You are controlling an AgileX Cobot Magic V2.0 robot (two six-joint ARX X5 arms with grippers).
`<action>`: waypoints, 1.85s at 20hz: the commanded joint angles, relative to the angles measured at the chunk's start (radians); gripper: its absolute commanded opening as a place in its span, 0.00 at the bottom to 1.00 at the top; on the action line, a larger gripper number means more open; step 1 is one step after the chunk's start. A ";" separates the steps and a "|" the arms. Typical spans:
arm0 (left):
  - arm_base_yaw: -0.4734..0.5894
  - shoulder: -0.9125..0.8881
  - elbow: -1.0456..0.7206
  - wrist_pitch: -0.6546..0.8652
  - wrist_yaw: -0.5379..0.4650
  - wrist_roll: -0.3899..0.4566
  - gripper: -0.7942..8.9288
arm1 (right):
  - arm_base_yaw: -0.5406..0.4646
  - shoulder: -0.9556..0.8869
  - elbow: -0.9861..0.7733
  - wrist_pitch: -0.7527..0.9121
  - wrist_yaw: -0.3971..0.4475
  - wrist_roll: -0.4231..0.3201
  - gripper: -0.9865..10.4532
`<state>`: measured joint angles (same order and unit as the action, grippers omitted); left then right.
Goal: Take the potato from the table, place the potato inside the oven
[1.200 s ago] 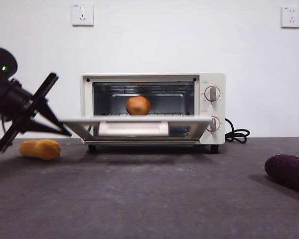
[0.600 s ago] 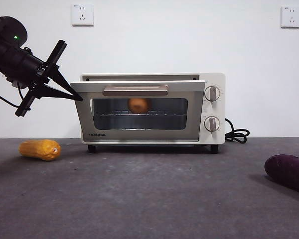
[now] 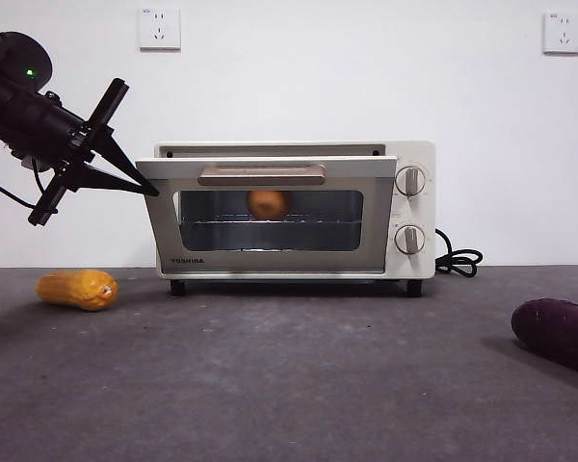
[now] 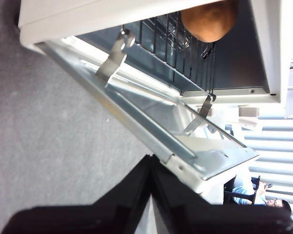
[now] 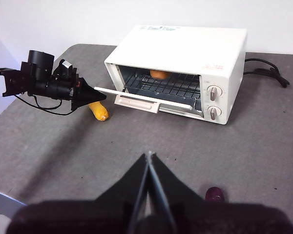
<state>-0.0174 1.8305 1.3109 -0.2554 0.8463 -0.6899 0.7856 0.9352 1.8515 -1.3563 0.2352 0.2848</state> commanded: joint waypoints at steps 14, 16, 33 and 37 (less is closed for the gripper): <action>-0.003 0.004 0.131 0.021 -0.096 -0.018 0.08 | 0.002 -0.004 -0.005 -0.022 0.000 0.013 0.08; -0.003 0.004 0.131 0.021 -0.098 -0.017 0.08 | 0.002 -0.004 -0.005 -0.022 0.000 0.014 0.08; -0.003 -0.076 0.131 -0.065 0.011 0.121 0.08 | 0.002 -0.004 -0.005 -0.022 0.068 -0.020 0.09; -0.003 -0.162 0.131 -0.135 -0.051 0.222 0.08 | 0.002 -0.004 -0.005 -0.022 0.088 -0.027 0.09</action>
<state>-0.0174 1.6833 1.4418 -0.3828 0.8032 -0.5495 0.7856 0.9352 1.8515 -1.3563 0.3183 0.2687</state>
